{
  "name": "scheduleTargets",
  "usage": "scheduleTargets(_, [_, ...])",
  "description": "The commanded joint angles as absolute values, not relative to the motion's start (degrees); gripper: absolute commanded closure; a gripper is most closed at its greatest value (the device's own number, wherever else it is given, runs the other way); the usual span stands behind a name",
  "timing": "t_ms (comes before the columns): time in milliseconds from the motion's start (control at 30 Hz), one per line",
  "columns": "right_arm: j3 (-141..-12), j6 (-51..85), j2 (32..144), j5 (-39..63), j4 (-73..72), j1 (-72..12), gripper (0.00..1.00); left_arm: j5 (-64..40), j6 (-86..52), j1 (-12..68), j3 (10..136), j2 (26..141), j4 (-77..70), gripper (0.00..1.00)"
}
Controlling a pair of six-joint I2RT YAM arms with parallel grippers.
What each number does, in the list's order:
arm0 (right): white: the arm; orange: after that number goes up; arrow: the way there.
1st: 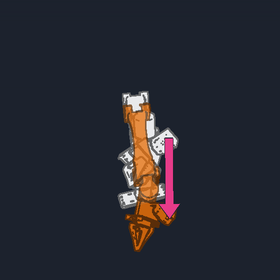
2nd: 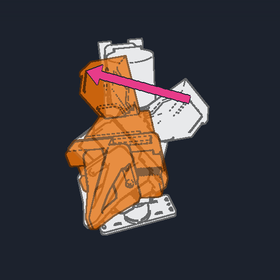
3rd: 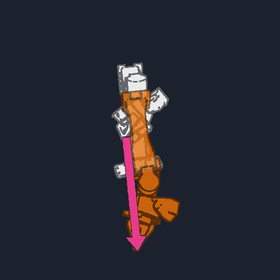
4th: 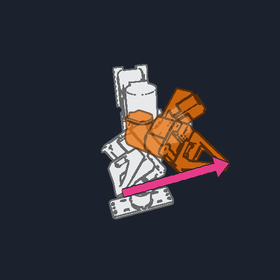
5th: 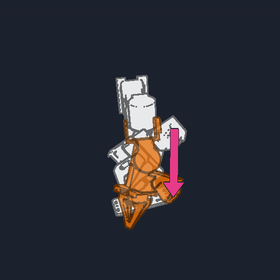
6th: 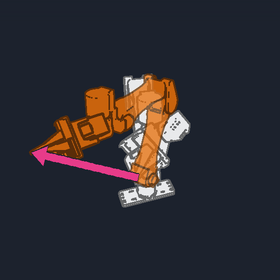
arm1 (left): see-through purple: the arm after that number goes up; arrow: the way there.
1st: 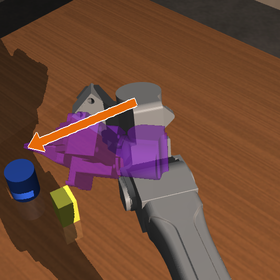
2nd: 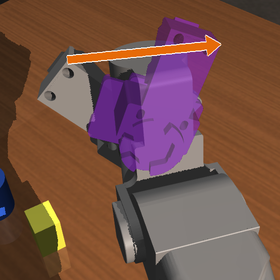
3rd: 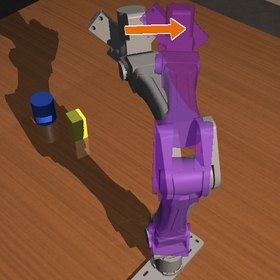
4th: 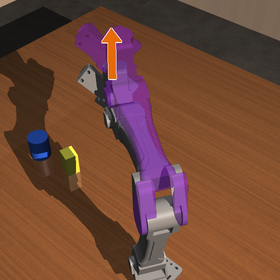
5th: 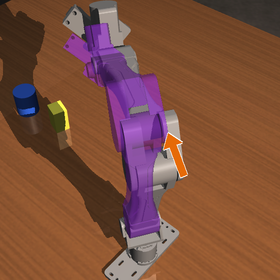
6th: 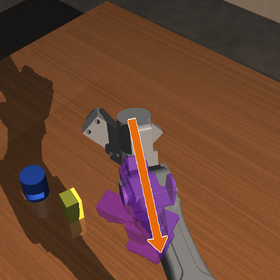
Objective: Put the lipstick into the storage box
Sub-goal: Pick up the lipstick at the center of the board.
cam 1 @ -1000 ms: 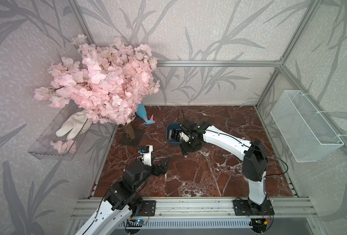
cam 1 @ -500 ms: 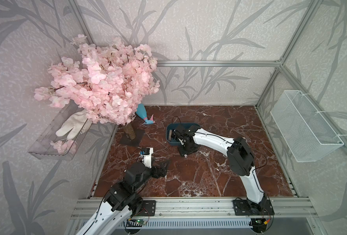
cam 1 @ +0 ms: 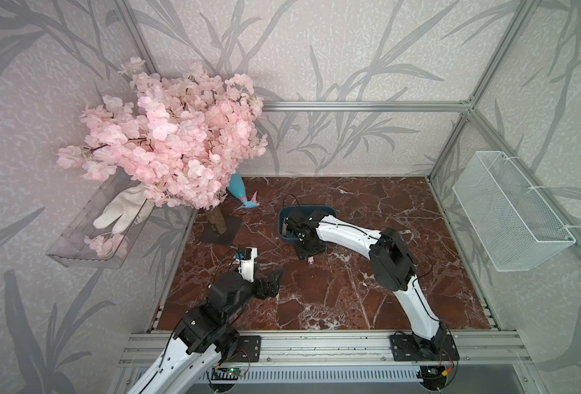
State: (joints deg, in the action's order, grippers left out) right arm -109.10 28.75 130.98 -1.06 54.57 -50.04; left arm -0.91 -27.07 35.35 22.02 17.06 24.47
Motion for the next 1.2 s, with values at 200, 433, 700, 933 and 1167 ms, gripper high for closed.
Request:
scheduleTargets(200, [-112.58,28.48,133.68,-2.77,57.48,-50.20,0.44,0.75,-25.91,35.16,23.82,16.85,24.55,0.00])
scheduleTargets(433, [-112.78,28.05,134.36,-2.37,57.72,-49.84,0.48,0.93,-26.01,35.12,23.69,18.12,23.22,0.00])
scheduleTargets(700, [-112.81,27.51,134.37,-2.03,57.69,-49.48,0.54,0.74,-25.66,35.15,23.63,20.30,21.15,0.00])
scheduleTargets(933, [-112.50,27.29,134.38,-1.80,57.48,-49.22,0.58,0.79,-25.66,35.12,23.62,21.09,20.43,0.00])
scheduleTargets(1167, [-111.92,27.20,134.44,-1.45,57.23,-49.01,0.65,0.93,-25.69,35.11,23.59,21.01,20.39,0.00])
